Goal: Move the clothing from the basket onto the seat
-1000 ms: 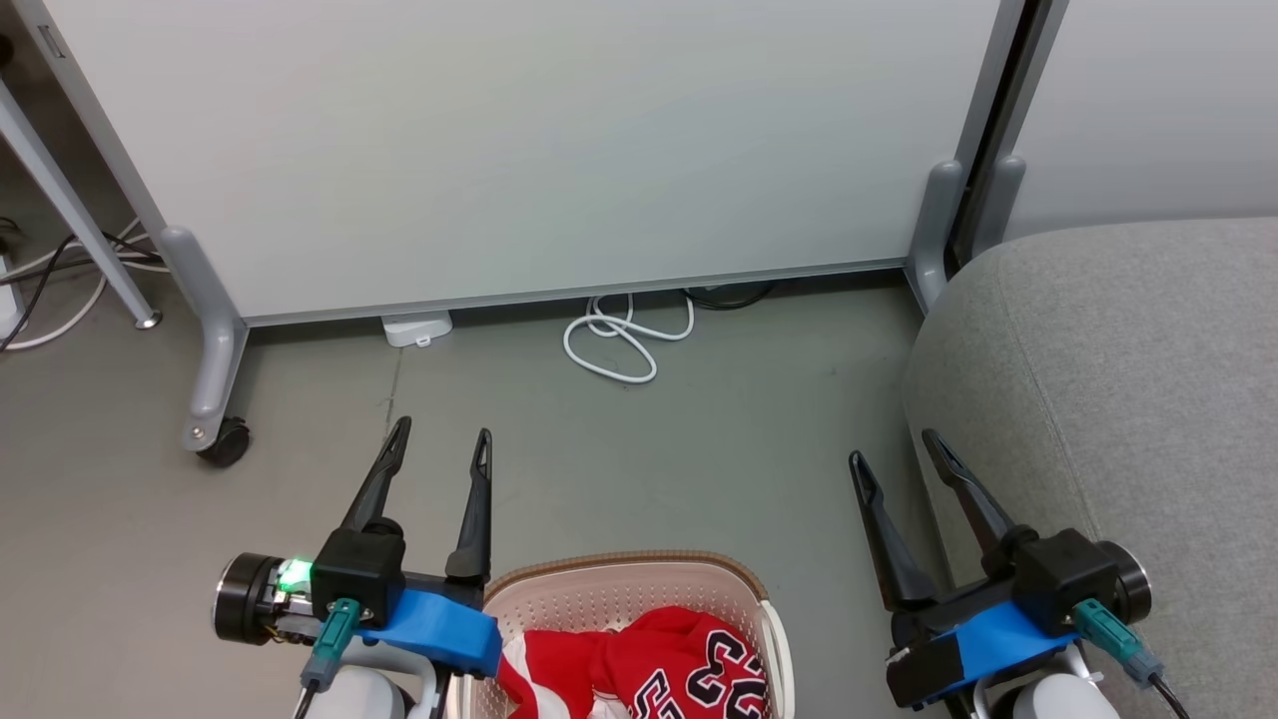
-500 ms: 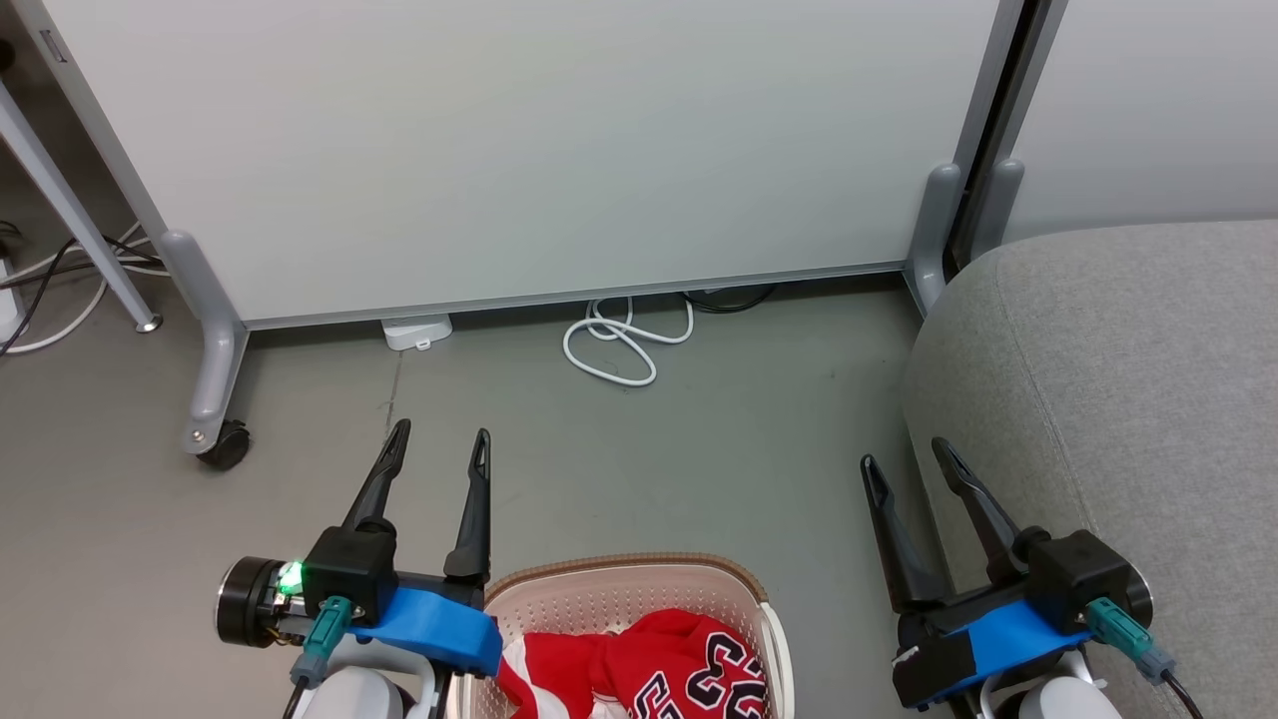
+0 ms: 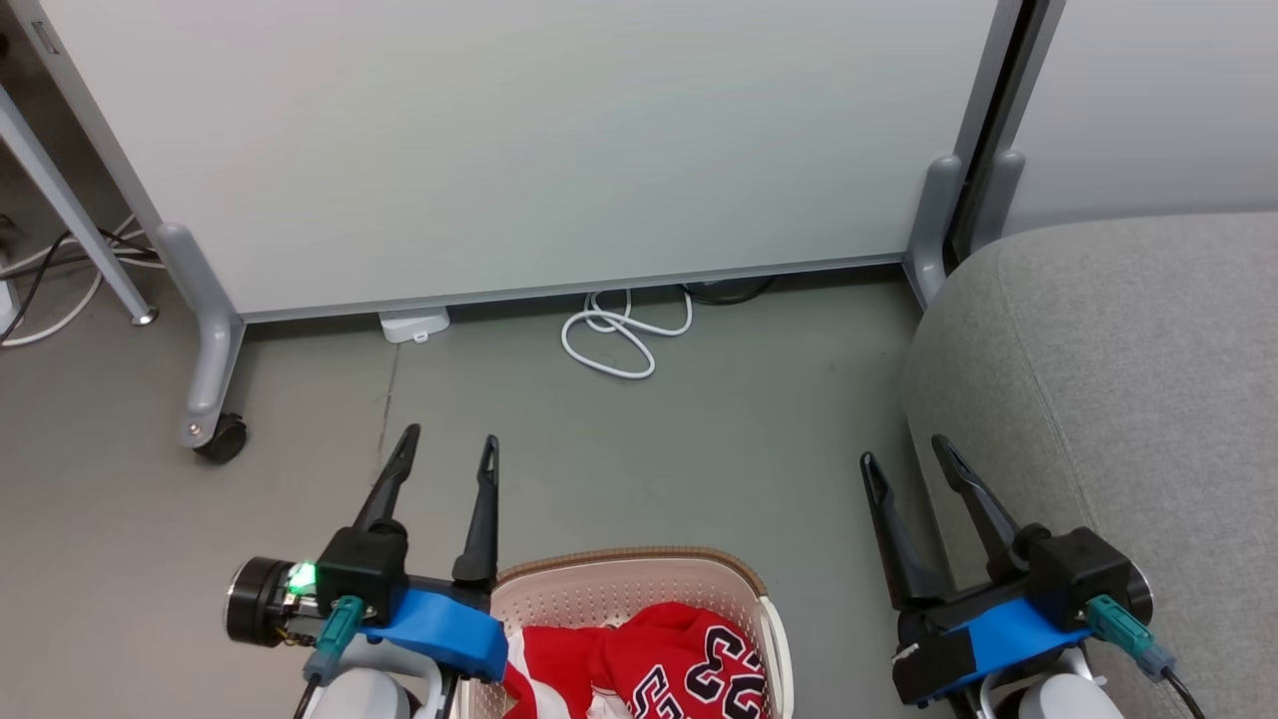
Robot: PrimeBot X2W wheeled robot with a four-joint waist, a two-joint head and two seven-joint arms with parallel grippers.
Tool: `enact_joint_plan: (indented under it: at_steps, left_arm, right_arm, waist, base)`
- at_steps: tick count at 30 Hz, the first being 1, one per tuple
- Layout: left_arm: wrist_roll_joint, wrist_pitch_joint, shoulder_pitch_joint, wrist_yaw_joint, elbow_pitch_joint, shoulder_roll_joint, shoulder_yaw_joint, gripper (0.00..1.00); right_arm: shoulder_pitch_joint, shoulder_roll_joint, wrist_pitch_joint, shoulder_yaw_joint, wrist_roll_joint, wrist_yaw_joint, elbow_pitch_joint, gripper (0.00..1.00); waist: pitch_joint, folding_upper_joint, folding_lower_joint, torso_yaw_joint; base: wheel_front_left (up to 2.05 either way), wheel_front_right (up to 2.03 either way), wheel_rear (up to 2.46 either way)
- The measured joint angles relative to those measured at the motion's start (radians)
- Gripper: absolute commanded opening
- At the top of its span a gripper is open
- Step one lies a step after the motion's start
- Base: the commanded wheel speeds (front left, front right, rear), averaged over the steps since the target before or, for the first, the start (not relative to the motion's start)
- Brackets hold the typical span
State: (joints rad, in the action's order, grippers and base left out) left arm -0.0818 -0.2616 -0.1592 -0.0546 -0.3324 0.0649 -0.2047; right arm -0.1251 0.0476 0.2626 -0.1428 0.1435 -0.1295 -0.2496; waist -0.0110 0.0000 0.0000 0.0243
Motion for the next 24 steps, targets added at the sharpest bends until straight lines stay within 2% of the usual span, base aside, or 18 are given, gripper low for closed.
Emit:
enact_joint_plan:
  at_steps: [12,21,24]
  left_arm:
    - [0.052,0.0,-0.135,-0.06,-0.165,0.052,-0.101,1.0]
    - [0.067,-0.001,-0.286,-0.073,-0.359,0.083,-0.234,1.0]
    - [0.062,-0.001,-0.338,-0.075,-0.437,0.091,-0.308,1.0]
  right_arm:
    - [-0.057,0.0,0.0,0.004,-0.03,0.0,0.029,1.0]
    - [-0.141,0.0,0.0,-0.004,-0.069,0.0,0.058,1.0]
    - [-0.177,0.0,0.0,-0.01,-0.085,0.0,0.068,1.0]
  waist:
    - [-0.088,0.0,0.0,-0.015]
    - [-0.222,0.0,0.0,-0.036]
    - [-0.274,0.0,0.0001,-0.046]
  base:
    - [0.0,0.0,0.0]
    - [0.0,0.0,0.0]
    - [0.0,0.0,0.0]
